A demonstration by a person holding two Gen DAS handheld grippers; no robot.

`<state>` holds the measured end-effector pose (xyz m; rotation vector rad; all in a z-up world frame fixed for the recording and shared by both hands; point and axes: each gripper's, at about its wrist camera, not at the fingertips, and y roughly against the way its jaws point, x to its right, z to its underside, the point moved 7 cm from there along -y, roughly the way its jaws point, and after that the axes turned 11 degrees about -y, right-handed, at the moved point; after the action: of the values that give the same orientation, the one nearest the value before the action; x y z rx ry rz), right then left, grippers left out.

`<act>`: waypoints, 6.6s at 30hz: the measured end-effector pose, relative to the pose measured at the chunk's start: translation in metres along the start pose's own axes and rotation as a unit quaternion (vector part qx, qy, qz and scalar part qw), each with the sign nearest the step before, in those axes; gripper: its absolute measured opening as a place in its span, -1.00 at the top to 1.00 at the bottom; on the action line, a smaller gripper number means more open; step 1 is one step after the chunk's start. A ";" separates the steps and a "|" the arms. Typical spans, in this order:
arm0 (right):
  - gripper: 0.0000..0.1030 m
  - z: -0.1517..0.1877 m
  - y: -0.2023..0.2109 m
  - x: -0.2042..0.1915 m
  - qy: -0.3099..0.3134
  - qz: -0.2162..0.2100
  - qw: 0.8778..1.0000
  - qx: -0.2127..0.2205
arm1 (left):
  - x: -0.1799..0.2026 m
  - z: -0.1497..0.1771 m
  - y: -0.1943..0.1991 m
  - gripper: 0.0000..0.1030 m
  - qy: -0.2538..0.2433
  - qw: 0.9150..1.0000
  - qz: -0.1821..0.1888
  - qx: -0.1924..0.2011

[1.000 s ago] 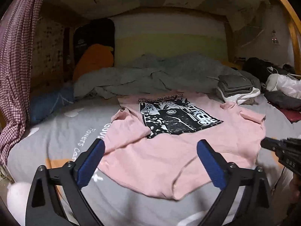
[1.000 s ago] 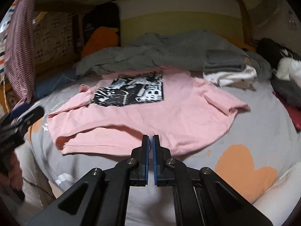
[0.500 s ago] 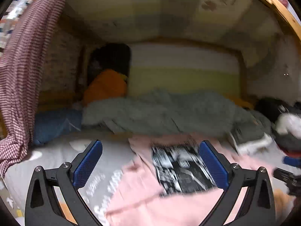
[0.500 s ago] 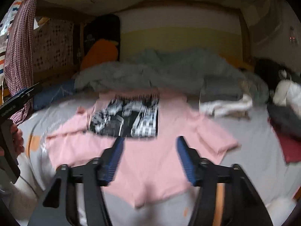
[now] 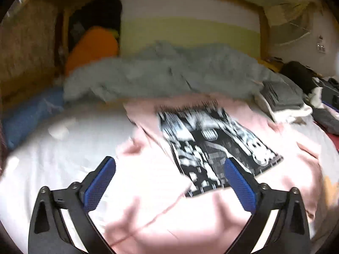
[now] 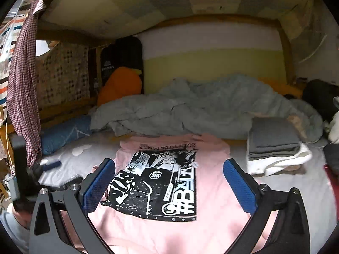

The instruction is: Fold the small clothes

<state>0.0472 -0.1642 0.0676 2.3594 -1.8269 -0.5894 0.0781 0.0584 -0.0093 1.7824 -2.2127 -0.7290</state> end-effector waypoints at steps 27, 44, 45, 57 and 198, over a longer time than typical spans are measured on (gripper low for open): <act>-0.34 0.097 -0.063 0.038 -0.007 0.040 0.991 -0.131 | -0.032 0.003 0.020 0.96 0.026 0.998 -0.059 0.020; -0.19 0.098 -0.054 0.028 0.002 0.021 0.991 -0.134 | -0.161 0.033 0.047 0.96 0.166 0.971 -0.172 -0.007; -0.19 0.098 -0.054 0.028 0.002 0.021 0.991 -0.134 | -0.155 0.029 0.046 0.96 0.163 0.974 -0.157 0.003; -0.19 0.102 -0.058 0.032 0.001 0.022 0.988 -0.155 | 0.037 0.041 0.046 0.88 -0.073 0.994 0.081 -0.029; 0.52 0.246 -0.072 -0.244 0.050 -0.239 0.932 -0.268 | -0.155 0.034 -0.147 0.93 0.219 0.930 0.150 -0.254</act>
<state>-0.0262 0.1251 -0.1228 2.3615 -0.8766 -0.8611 0.2267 0.1933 -0.0895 1.1798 -1.7363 -0.6739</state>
